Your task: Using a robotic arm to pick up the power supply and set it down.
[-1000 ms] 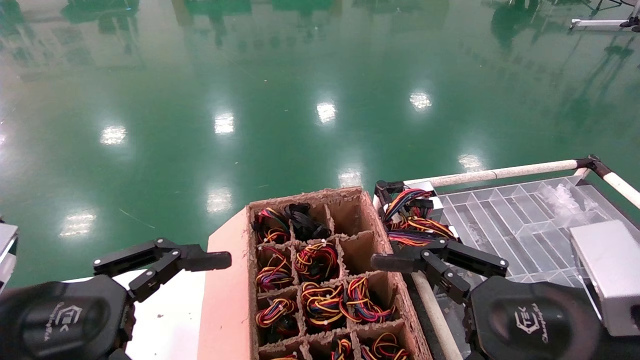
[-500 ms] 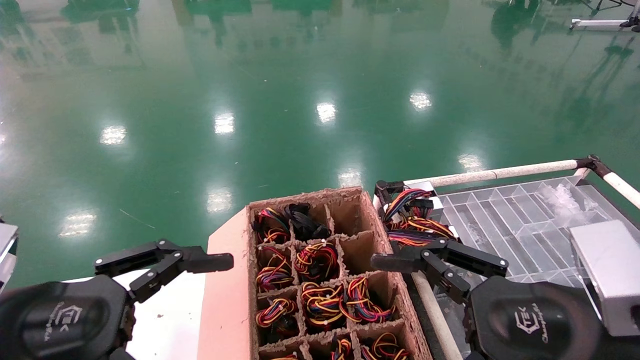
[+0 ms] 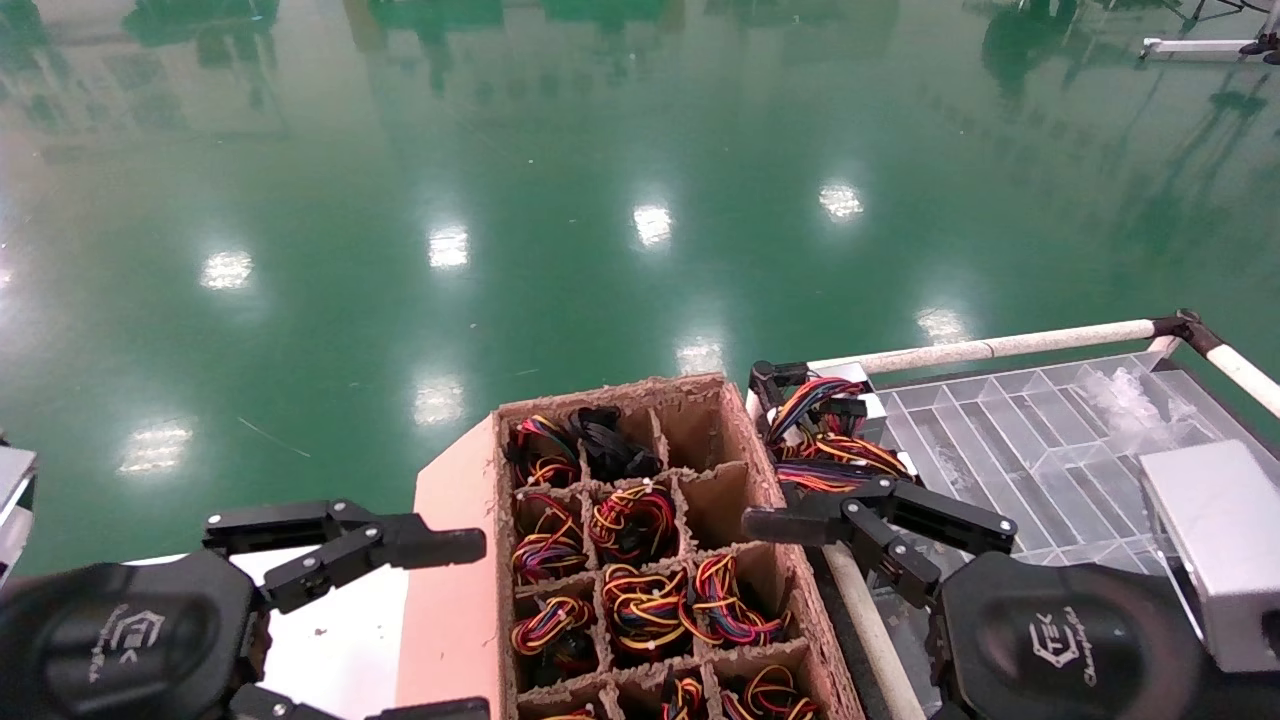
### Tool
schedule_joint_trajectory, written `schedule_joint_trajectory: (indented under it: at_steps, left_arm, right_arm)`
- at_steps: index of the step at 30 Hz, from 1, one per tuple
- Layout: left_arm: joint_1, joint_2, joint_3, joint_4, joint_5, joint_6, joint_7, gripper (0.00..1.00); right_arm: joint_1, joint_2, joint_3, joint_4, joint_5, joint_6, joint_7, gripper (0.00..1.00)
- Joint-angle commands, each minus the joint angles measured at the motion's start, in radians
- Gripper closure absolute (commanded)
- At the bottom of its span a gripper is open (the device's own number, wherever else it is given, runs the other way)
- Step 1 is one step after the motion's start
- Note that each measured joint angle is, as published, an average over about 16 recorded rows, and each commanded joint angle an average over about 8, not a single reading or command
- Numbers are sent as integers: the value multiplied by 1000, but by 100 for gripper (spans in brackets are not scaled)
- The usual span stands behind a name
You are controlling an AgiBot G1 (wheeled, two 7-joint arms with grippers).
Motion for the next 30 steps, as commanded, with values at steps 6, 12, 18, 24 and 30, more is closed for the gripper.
schedule_joint_trajectory:
  at_steps: [6,12,18,24,30]
  left_arm:
    - [0,0,0,0,0,0,0,100]
    - [0,0,0,0,0,0,0,100]
    - [0,0,0,0,0,0,0,100]
    - [0,0,0,0,0,0,0,59]
    - [0,0,0,0,0,0,0,0]
  right_arm:
    - [0,0,0,0,0,0,0,0]
    - [0,0,0,0,0,0,0,0]
    - [0,0,0,0,0,0,0,0]
    - [-8,21,1,0,-23,18,3,0]
    - [-39,89,-5,36,-133,120,27,0]
